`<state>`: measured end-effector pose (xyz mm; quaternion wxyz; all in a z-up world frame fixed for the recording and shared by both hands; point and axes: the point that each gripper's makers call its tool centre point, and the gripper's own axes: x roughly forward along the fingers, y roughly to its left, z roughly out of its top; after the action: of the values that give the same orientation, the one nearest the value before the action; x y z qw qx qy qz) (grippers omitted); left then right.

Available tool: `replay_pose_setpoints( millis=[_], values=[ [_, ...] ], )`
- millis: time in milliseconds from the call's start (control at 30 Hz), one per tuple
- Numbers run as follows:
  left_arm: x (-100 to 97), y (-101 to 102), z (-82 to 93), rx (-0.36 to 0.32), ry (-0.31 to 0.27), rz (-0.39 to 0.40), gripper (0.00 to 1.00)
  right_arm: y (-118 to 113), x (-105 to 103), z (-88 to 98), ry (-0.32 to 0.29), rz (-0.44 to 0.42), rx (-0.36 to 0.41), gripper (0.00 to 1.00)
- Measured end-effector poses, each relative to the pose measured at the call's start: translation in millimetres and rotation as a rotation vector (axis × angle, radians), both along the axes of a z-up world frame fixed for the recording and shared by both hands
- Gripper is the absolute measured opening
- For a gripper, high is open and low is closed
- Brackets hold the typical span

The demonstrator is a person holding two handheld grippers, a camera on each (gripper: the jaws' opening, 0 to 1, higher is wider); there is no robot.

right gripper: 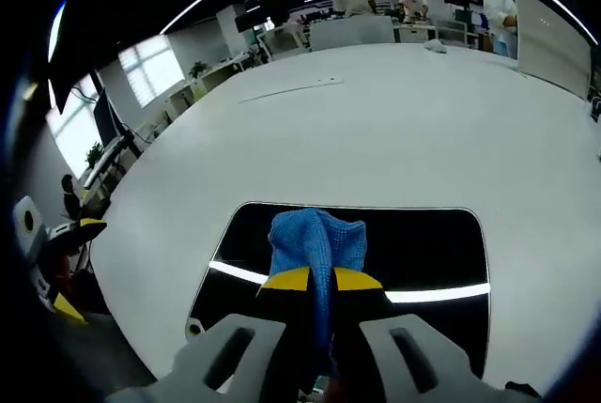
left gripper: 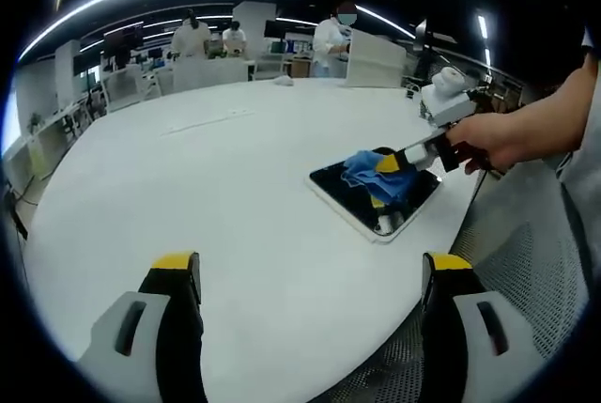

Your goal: Wipe the mirror surface with the cleaning cloth until all visible marks leave the cleaned area.

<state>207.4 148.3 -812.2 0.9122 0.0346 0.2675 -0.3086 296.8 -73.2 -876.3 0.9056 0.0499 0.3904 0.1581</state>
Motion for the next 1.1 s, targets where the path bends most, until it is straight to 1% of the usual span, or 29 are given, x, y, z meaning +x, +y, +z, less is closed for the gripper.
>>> replay_pose_setpoints(
  millis=[67,133,300,667,900,967,1100],
  values=[
    [0.1,-0.1,0.3,0.005,-0.004,-0.002,0.98,-5.0,1.2,0.4,-0.008,-0.006,-0.005,0.02],
    [0.7,0.5,1.1,0.011,-0.012,0.0,0.98,-7.0,1.8,0.3,-0.001,-0.012,0.009,0.02],
    [0.3,1.0,-0.5,0.01,-0.004,0.001,0.98,-13.1,1.4,-0.2,-0.001,-0.016,0.018,0.02],
    [0.7,1.9,-2.5,0.012,0.0,0.001,0.98,-35.6,1.9,0.1,-0.013,-0.015,-0.011,0.02],
    [0.2,0.7,-2.4,0.011,0.003,0.0,0.98,-46.9,1.3,-0.4,-0.018,-0.018,-0.004,0.02],
    [0.1,0.1,-2.2,0.009,0.004,-0.001,0.98,-51.2,0.9,-0.3,-0.013,-0.023,0.003,0.02],
    [-0.1,-1.2,-1.4,0.009,0.002,-0.006,0.98,-58.6,0.7,-0.2,0.002,-0.038,-0.011,0.02]
  ],
)
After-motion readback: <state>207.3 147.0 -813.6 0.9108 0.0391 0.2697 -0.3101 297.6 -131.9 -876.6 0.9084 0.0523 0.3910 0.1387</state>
